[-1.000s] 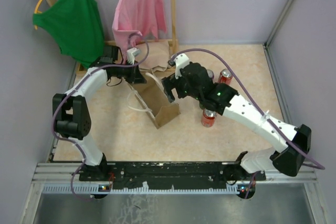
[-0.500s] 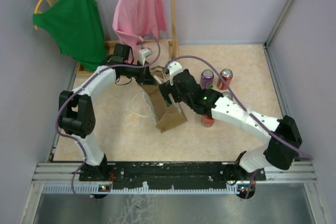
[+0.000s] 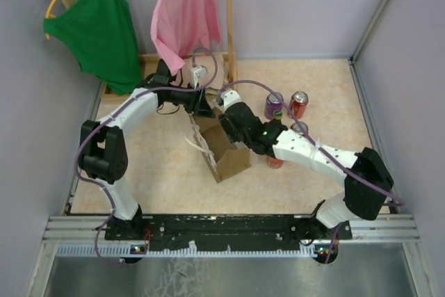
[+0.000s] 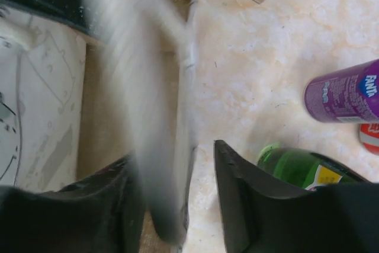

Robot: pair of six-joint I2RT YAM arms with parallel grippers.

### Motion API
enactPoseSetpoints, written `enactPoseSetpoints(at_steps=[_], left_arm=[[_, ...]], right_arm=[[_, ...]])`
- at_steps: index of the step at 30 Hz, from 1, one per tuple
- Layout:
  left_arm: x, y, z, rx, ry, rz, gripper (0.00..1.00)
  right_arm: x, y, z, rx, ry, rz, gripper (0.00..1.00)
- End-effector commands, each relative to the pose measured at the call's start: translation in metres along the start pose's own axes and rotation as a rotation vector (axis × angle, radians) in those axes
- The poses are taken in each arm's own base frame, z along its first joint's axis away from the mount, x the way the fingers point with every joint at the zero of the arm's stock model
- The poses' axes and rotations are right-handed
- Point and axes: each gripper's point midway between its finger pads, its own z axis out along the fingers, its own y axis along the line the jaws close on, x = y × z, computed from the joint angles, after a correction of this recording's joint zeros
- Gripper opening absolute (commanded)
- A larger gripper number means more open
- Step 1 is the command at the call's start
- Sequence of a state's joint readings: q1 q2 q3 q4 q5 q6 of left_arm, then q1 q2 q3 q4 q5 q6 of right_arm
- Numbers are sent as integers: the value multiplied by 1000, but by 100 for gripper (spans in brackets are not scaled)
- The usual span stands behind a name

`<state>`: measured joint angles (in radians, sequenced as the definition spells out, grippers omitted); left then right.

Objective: Place the beverage into the canvas bag

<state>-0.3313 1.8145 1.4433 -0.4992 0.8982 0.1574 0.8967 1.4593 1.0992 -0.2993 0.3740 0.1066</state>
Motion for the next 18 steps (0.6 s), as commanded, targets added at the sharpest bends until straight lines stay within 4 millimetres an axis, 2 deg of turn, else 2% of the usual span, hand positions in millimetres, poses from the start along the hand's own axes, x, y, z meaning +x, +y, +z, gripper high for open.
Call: enactPoseSetpoints(at_steps=[1, 2, 3, 7, 12, 15, 18], left_arm=[[-23, -16, -10, -6, -55, 0, 59], [-27, -18, -13, -16, -65, 2, 63], [-29, -21, -15, -22, -74, 0, 66], [-38, -32, -28, -47, -103, -10, 71], [-33, -36, -41, -124, -100, -48, 73], [-22, -32, -48, -196, -93, -84, 73], [-6, -31, -56, -256, -85, -148, 73]], right_arm=[[-16, -3, -11, 10, -65, 43, 40], [-16, -3, -12, 8, -62, 48, 36], [-14, -2, -13, 6, -58, 49, 28], [-6, -1, -13, -1, -41, 62, 12], [1, 0, -11, -3, -27, 72, 11], [6, 1, -9, -4, -16, 71, 16], [7, 2, -7, -5, -11, 73, 16]])
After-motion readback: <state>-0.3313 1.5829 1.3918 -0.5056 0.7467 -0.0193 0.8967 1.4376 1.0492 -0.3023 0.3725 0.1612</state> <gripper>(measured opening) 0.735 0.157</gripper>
